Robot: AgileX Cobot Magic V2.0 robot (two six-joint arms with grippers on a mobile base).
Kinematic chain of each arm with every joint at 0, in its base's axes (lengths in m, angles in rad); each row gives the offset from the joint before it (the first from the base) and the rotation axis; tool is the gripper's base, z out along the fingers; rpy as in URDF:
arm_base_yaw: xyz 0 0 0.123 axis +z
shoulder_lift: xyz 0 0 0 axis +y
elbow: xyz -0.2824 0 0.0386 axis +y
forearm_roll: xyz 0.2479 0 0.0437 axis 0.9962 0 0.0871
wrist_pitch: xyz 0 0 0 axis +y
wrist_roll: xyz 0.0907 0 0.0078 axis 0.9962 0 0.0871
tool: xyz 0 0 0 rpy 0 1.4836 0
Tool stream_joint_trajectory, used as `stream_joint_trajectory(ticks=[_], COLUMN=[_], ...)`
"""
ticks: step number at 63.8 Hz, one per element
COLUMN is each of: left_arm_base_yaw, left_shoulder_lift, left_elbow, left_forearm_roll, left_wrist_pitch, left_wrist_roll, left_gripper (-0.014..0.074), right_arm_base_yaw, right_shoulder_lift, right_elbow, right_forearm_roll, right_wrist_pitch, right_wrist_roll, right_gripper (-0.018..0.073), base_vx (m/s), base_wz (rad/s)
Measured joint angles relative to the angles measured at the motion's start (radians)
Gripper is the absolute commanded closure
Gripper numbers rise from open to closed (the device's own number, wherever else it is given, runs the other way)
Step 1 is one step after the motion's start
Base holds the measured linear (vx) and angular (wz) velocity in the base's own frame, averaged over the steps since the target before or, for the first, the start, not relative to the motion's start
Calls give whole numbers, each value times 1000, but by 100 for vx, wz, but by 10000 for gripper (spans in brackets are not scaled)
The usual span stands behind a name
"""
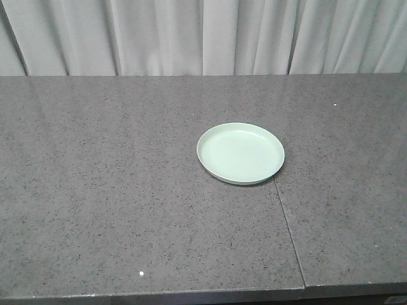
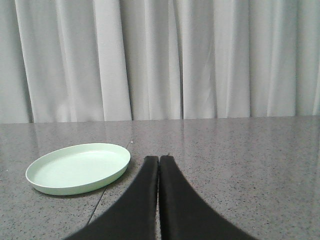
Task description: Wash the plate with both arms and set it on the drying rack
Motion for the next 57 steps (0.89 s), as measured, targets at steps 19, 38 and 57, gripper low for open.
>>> stream_joint_trajectory(ticks=[19, 38, 57], left_arm_base_yaw=[0, 0, 0], left_shoulder_lift=[0, 0, 0], left_elbow=[0, 0, 0], left_forearm_roll=[0, 0, 0], left_wrist_pitch=[0, 0, 0], left_wrist_roll=[0, 0, 0], left_gripper=[603, 603, 603], right_arm_base_yaw=[0, 0, 0], right_shoulder_lift=[0, 0, 0], right_elbow=[0, 0, 0], right_forearm_roll=[0, 0, 0], right_wrist_pitch=[0, 0, 0], right_wrist_roll=[0, 0, 0], right_gripper=[561, 561, 561], base_vx=[0, 0, 0], base_wz=[0, 0, 0])
